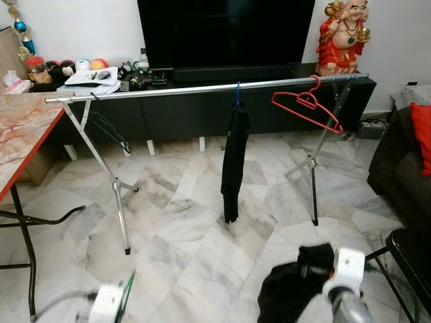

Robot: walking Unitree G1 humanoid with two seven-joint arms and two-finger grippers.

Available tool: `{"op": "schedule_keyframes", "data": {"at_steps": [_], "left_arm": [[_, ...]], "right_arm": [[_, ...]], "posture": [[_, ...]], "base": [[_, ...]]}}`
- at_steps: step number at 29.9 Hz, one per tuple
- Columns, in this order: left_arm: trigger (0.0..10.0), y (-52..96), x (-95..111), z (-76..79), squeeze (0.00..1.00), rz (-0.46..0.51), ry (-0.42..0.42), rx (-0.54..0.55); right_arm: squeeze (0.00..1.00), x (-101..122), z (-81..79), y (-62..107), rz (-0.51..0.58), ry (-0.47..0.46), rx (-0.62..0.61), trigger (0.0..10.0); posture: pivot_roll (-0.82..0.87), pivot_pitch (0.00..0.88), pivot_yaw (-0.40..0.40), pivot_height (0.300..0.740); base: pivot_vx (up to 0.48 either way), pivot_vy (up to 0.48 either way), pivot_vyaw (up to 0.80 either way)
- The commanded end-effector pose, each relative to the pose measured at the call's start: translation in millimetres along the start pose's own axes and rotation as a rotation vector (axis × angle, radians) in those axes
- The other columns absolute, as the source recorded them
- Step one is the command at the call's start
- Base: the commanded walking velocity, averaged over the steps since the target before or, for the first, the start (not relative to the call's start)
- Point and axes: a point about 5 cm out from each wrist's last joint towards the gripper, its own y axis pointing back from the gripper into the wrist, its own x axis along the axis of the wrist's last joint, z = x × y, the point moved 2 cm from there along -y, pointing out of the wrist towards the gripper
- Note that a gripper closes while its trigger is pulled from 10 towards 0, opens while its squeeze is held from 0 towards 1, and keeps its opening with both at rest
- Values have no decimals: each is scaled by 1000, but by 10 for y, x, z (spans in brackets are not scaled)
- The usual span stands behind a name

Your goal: Hang hanger

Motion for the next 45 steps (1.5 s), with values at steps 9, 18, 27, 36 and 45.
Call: {"op": "schedule_keyframes", "data": {"at_steps": [9, 18, 27, 36, 45], "left_arm": [[10000, 164, 590, 803, 0, 17, -262, -758], [10000, 440, 881, 1132, 0, 39, -256, -1032], [10000, 414, 958, 1218, 0, 37, -233, -944], [10000, 511, 840, 1113, 0, -32, -257, -975], [10000, 436, 843, 1020, 0, -11, -229, -900]], "right_arm": [[0, 127, -659, -173, -150, 510, 325, 10000], [0, 81, -982, -173, -192, 445, 341, 10000], [0, 85, -1145, -159, -196, 415, 361, 10000], [0, 101, -1139, -164, -189, 426, 354, 10000], [0, 101, -1144, -161, -189, 431, 361, 10000]], "posture": [[124, 0, -19, 740], [126, 0, -30, 740], [122, 0, -32, 740], [125, 0, -34, 740], [125, 0, -38, 740]], "base": [[0, 0, 0], [0, 0, 0], [0, 0, 0], [0, 0, 0], [0, 0, 0]]}}
